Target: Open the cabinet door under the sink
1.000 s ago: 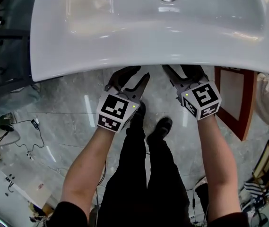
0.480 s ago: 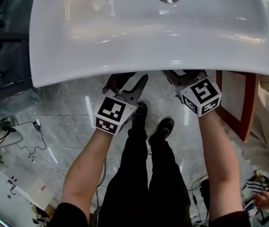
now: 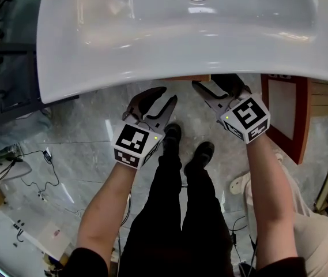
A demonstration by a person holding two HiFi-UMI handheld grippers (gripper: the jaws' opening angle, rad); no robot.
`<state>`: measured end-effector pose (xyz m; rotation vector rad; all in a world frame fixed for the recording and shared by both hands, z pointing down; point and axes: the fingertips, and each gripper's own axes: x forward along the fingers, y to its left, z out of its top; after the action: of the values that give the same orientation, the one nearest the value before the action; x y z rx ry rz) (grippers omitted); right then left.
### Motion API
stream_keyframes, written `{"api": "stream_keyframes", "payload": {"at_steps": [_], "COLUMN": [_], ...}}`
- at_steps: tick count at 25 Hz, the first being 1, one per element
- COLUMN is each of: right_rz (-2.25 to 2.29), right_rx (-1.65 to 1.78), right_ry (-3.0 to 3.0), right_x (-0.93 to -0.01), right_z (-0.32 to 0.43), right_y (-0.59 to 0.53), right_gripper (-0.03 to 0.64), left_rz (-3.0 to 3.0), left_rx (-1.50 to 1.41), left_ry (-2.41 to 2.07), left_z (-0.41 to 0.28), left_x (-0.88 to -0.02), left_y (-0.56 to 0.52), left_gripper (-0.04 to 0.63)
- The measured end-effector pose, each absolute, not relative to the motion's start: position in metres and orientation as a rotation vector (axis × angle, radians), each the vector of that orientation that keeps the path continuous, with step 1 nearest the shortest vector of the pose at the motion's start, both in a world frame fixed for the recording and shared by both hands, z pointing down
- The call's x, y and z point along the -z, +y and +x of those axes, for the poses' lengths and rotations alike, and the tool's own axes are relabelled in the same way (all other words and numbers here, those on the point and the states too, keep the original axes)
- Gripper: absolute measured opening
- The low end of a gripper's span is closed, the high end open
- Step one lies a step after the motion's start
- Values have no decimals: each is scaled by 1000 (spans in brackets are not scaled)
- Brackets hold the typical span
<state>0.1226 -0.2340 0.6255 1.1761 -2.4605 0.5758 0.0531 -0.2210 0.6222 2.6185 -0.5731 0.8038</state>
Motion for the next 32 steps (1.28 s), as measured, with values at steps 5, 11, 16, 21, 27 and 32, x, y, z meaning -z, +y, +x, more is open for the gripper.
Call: {"api": "stream_keyframes", "payload": {"at_steps": [5, 11, 16, 21, 27, 32], "right_rz": [1185, 1244, 1238, 1211, 1154, 1126], "right_rx": [-577, -598, -616, -624, -601, -590], "right_ry": [-2438, -2390, -2358, -2358, -2369, -2377], "right_x": [-622, -617, -612, -613, -615, -614], "right_z": [108, 101, 88, 82, 69, 61], "right_y": [-215, -201, -186, -169, -159, -141], "right_gripper": [147, 146, 143, 138, 132, 124], "left_rz": [2621, 2649, 2668, 2674, 2629, 2602], "left_rx": [-812, -818, -830, -815, -822, -820], "left_ry": [-545, -471, -407, -413, -503, -593], "left_z": [36, 26, 18, 14, -17, -38], "left_x": [-619, -602, -593, -591, -603, -604], "left_y": [-210, -202, -191, -185, -176, -160], "left_gripper": [130, 130, 129, 129, 129, 129]}}
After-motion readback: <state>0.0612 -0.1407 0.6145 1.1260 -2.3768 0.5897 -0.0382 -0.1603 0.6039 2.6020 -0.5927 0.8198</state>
